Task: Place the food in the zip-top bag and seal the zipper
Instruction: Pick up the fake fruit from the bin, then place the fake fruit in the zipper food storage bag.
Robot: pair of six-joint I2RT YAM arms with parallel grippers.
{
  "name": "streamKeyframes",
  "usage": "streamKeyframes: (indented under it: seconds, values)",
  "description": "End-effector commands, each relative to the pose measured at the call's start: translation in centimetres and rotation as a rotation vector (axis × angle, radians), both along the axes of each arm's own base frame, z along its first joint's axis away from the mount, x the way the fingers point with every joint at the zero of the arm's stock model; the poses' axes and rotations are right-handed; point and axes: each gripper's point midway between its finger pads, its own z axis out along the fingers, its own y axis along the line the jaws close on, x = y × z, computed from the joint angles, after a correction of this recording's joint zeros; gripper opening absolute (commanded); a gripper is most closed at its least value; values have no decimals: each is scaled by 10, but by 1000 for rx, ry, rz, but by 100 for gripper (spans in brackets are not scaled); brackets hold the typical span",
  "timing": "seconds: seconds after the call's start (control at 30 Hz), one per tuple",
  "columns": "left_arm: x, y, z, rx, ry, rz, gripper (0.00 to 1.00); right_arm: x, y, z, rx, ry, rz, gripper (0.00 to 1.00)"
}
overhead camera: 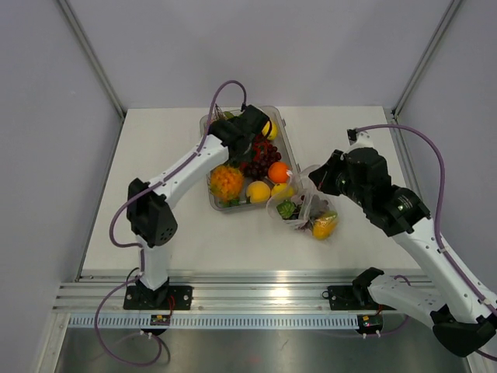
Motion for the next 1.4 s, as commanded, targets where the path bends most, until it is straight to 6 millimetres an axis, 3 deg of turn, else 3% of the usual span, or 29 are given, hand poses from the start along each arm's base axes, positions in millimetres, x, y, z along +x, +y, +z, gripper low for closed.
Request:
streamKeyframes:
  seconds: [0.0, 0.13, 0.17, 0.23, 0.27, 0.47, 0.57, 0.87, 1.03, 1.2, 1.37]
  values:
    - [-2, 5, 91, -146, -192, -4, 0, 11, 9, 12, 49, -48, -4, 0]
    - [-13, -2, 137, -310, -287, -67, 0, 20, 14, 0, 44, -32, -8, 0]
    - [-18, 0, 159, -362, -337, -74, 0, 21, 17, -2, 49, -25, -3, 0]
    - [-26, -3, 174, -426, -353, -101, 0, 24, 21, -7, 55, -14, 0, 0]
    - [-32, -1, 194, -476, -398, -114, 0, 26, 24, -6, 65, -18, 7, 0]
    - [-61, -11, 244, -738, -478, -207, 0, 37, 30, -11, 92, 19, -29, 0]
    - [-73, -14, 260, -848, -507, -221, 0, 44, 41, -10, 119, 31, -14, 0]
    - [-80, -25, 267, -1090, -514, -172, 0, 57, 65, 8, 256, 30, -1, 0]
    - [-77, -34, 247, -1173, -472, -129, 0, 61, 75, 26, 314, 3, 27, 0]
    - [-80, -37, 249, -1275, -473, -114, 0, 63, 78, 40, 339, -19, 37, 0]
    - [-80, -38, 232, -1312, -439, -78, 0, 62, 78, 54, 375, -57, 41, 0]
